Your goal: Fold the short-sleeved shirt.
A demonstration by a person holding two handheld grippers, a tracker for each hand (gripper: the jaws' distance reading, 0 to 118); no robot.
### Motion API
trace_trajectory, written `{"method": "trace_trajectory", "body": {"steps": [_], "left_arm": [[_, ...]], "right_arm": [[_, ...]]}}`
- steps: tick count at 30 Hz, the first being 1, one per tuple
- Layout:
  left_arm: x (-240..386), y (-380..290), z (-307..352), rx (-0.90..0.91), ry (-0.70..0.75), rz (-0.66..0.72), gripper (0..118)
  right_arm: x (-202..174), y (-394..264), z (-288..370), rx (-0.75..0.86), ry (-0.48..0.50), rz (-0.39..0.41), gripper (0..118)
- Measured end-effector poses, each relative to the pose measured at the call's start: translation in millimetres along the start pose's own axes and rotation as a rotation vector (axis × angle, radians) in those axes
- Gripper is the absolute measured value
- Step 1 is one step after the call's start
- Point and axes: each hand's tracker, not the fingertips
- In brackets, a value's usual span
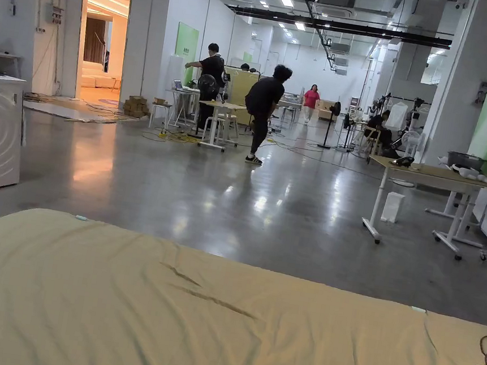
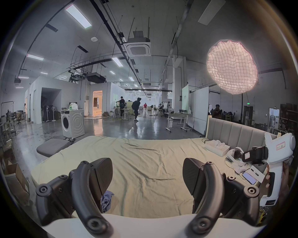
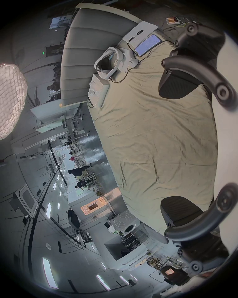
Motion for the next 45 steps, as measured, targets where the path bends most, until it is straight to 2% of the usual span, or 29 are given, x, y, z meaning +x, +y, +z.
{"method": "trace_trajectory", "body": {"steps": [18, 20, 22, 23, 26, 28, 32, 36, 40, 42, 44, 45], "left_arm": [[-0.2, 0.9, 1.3, 0.002, -0.001, -0.006, 94], [-0.1, 1.0, 1.5, 0.0, -0.003, -0.007, 94], [0.2, 0.9, 2.3, 0.003, -0.004, -0.008, 94], [0.3, 1.0, 2.5, 0.003, -0.005, -0.007, 94], [0.2, 1.8, 2.9, 0.005, -0.008, -0.004, 94], [0.8, 2.5, 3.4, 0.008, -0.009, -0.008, 94], [2.0, 3.8, 3.4, 0.011, -0.011, -0.01, 94], [3.0, 3.4, 3.3, 0.01, -0.015, -0.011, 94], [3.8, 3.1, 4.1, 0.008, -0.013, -0.02, 94], [1.5, 3.0, 4.4, 0.01, -0.017, -0.058, 94], [0.4, 4.5, 4.7, 0.013, 0.021, -0.093, 94], [-0.2, 5.1, 4.8, 0.016, 0.029, -0.087, 94]], "right_arm": [[-8.4, 5.1, 3.2, 0.015, 0.019, 0.04, 117], [-9.9, 4.6, 2.6, 0.029, 0.003, 0.052, 117], [-13.1, 4.3, 2.1, 0.044, -0.07, 0.073, 117], [-13.8, 3.9, 0.9, 0.051, -0.067, 0.077, 117], [-13.6, 5.6, 0.3, 0.039, -0.09, 0.053, 117], [-10.1, 6.5, 2.8, 0.043, -0.053, 0.037, 117], [-3.8, 7.9, 13.4, 0.092, 0.088, -0.009, 117], [-0.7, 10.1, 26.9, 0.179, 0.185, -0.007, 118], [-3.8, 6.7, 47.6, 0.377, 0.13, 0.07, 118], [-2.5, -0.2, 57.0, 0.527, 0.125, 0.195, 118], [-8.3, 0.1, 58.3, 0.526, 0.046, 0.279, 118], [-10.3, 1.3, 55.9, 0.484, 0.019, 0.292, 118]]}}
